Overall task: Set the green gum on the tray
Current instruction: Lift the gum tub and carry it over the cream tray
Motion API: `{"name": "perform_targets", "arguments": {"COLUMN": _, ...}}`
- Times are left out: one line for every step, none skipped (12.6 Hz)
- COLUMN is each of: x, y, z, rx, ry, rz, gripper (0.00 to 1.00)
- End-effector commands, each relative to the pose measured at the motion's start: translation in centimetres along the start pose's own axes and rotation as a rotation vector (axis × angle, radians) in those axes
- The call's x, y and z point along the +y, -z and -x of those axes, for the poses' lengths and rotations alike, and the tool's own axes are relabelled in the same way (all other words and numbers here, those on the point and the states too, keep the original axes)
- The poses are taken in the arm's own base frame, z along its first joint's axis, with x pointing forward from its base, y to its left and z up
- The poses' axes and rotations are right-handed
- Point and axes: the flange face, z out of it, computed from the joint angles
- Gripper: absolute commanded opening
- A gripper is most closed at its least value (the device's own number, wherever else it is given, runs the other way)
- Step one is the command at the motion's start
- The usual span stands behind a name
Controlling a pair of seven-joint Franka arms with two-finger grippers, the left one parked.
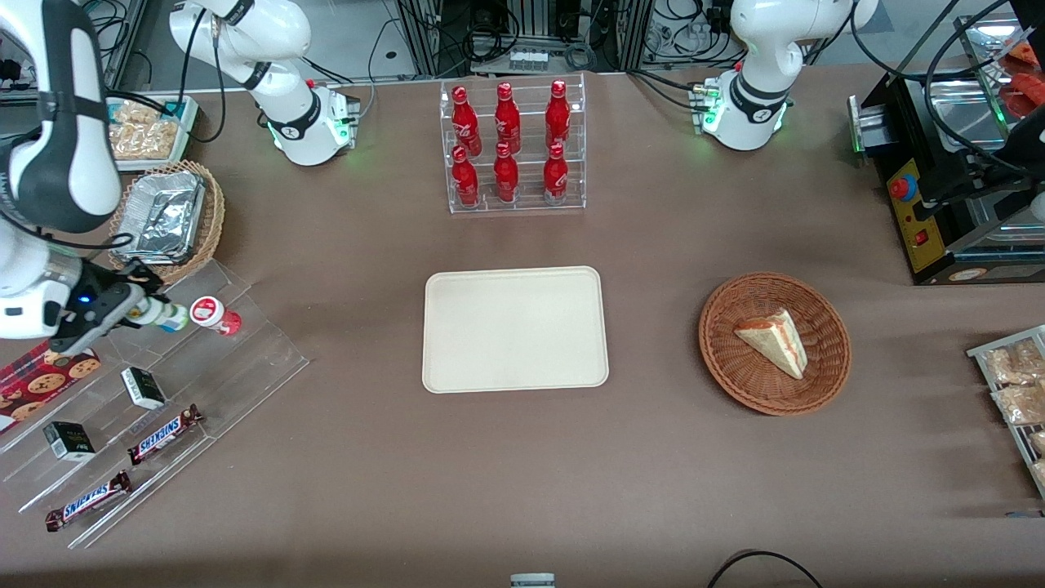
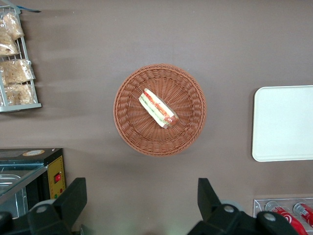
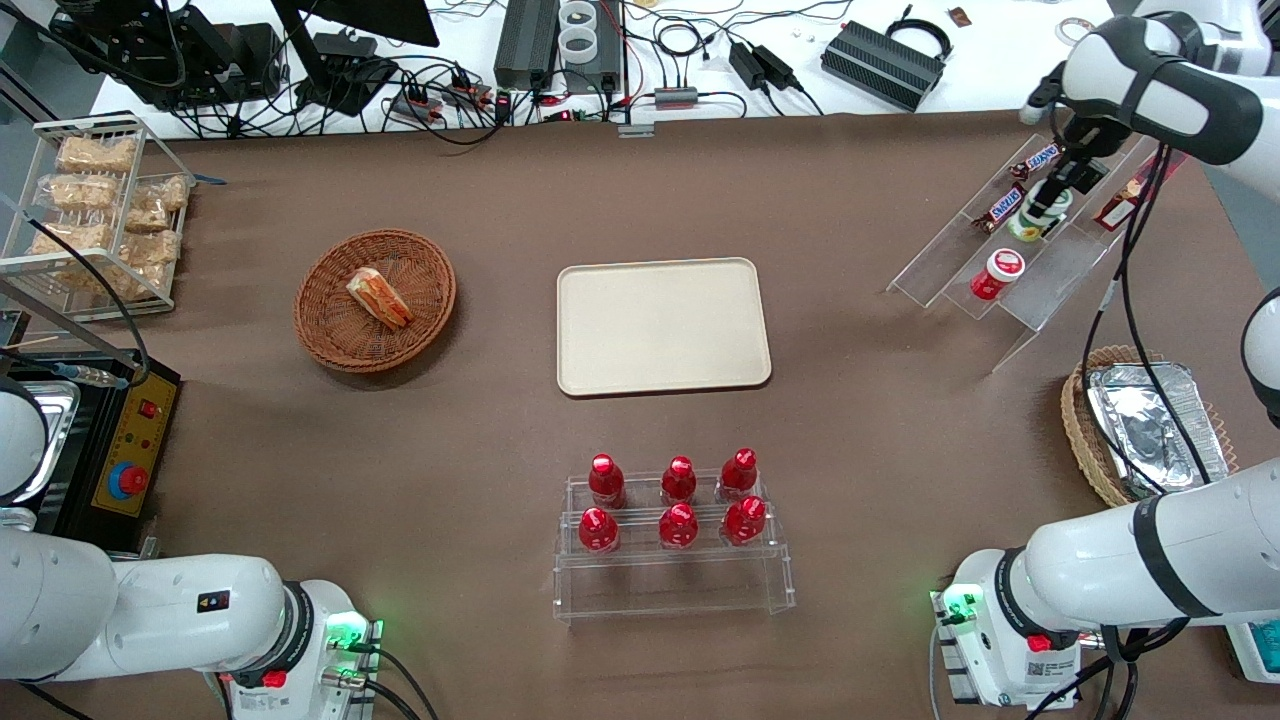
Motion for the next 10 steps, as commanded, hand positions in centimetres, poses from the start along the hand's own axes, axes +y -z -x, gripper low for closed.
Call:
{"name": "perform_targets", "arguments": {"x": -3.1, "y": 0.7, "z": -3.6, "rx": -0.016, "ry": -0.062, "rz": -0.015, "gripper": 0.0}}
{"name": "perform_targets", "arguments": {"x": -4.9, "y": 0.7, "z": -5.4, "rx": -0.019, "ry": -0.088, "rz": -0.011, "gripper": 0.0}}
{"name": "perform_targets", "arguments": {"x": -6.8, "y": 0.5, "z": -7.2, "rx": -0.025, "ry": -0.117, "rz": -0.008, "gripper": 0.0}}
{"name": "perform_targets", "arguments": {"x": -8.6, "y": 0.3, "z": -8.8, "rx": -0.031, "ry": -0.159, "rz": -0.005, "gripper": 0.0}}
{"name": "perform_targets", "arguments": {"x": -10.8, "y": -0.1, "z": -10.6, "rx": -0.04, "ry": -0.204, "rz": -0.002, "gripper": 0.0}}
{"name": "perform_targets", "arguments": {"x": -13.1, "y": -0.5, "z": -12.4, "rx": -0.043, "ry": -0.245, "rz": 0.0, "gripper": 0.0}}
{"name": "perform_targets", "arguments": {"x": -15.0, "y": -1.3, "z": -14.0, "rx": -0.044, "ry": -0.285, "rz": 0.001, "gripper": 0.0}}
{"name": "perform_targets", "arguments": {"x": -16.9, "y": -1.8, "z": -15.5, "rx": -0.038, "ry": -0.326, "rz": 0.01, "gripper": 0.0}}
{"name": "perform_targets", "arguments": {"x": -19.4, "y": -2.3, "z": -17.6, "rx": -0.029, "ry": -0.378, "rz": 0.024, "gripper": 0.0}}
{"name": "perform_targets", "arguments": {"x": -21.6, "y": -3.2, "z": -19.8, "rx": -0.034, "ry": -0.421, "rz": 0.034, "gripper": 0.0}}
